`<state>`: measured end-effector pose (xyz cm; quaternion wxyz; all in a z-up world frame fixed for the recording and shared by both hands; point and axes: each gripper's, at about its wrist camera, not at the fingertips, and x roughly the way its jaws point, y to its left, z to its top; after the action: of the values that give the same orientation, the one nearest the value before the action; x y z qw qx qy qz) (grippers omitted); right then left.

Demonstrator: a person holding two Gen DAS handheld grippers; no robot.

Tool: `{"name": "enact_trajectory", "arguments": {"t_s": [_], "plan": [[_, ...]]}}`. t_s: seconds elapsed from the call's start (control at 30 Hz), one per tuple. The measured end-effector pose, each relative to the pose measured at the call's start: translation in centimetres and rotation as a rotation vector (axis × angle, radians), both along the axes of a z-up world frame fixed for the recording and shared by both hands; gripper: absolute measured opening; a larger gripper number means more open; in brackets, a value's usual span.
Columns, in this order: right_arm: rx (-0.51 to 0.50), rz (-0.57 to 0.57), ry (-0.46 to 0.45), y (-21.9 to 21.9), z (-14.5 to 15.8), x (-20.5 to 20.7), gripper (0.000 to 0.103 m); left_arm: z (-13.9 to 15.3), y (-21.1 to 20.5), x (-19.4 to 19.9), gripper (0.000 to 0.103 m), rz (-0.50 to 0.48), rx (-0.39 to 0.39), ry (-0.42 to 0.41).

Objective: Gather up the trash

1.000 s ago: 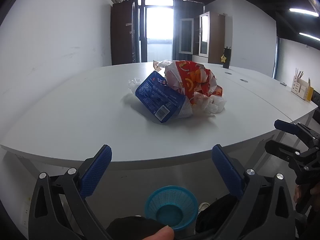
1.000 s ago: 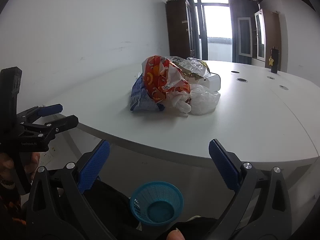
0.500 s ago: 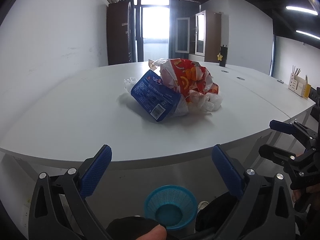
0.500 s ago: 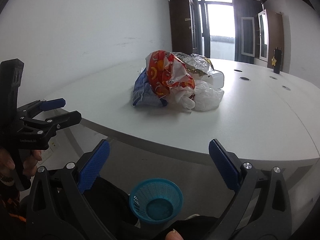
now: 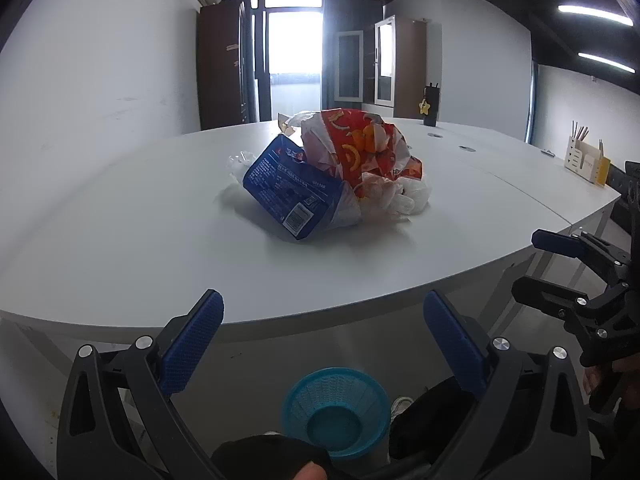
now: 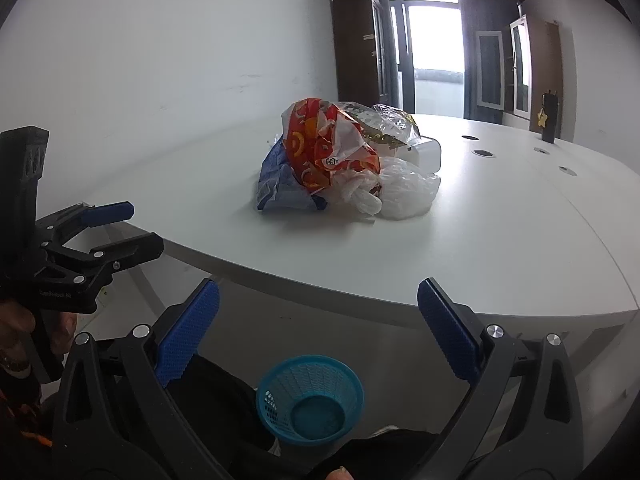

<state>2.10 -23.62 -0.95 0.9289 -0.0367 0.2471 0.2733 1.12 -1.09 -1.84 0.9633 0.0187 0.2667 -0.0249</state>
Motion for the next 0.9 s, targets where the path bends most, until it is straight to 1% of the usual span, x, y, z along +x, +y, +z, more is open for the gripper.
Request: {"name": "enact_trajectory", "arguments": {"t_s": [0.1, 0.27, 0.4, 0.57, 0.67, 0.77, 0.9], "plan": [[0.008, -0.002, 0.003, -0.2, 0.1, 0.1, 0.095, -0.1, -0.1, 0.0, 0.097, -0.005, 0.001, 0.000], [0.013, -0.007, 0.003, -0.3, 0.1, 0.0, 0.095, -0.2, 0.8, 0.0, 0.097, 0.030, -0.031, -0.009], [0.017, -0.013, 0.013, -0.4, -0.1, 0.2, 0.095, -0.1, 1.0, 0.0, 0.097, 0.032, -0.023, -0.011], [0.008, -0.010, 0.004, -0.3, 0.0, 0.1, 0.095, -0.2, 0.9, 0.0, 0.097, 0.030, -0.024, -0.009], [0.005, -0.009, -0.004, -0.2, 0.1, 0.0, 0.095, -0.2, 1.0, -0.1, 0.097, 0.044, -0.044, -0.019], [0.010, -0.009, -0.008, -0.3, 0.3, 0.0, 0.095, -0.2, 1.0, -0.1, 0.097, 0.047, -0.037, -0.020], [-0.005, -0.008, -0.020, -0.6, 0.7, 0.1, 0.095, -0.1, 1.6, 0.0, 0.097, 0.056, -0.060, -0.003]]}}
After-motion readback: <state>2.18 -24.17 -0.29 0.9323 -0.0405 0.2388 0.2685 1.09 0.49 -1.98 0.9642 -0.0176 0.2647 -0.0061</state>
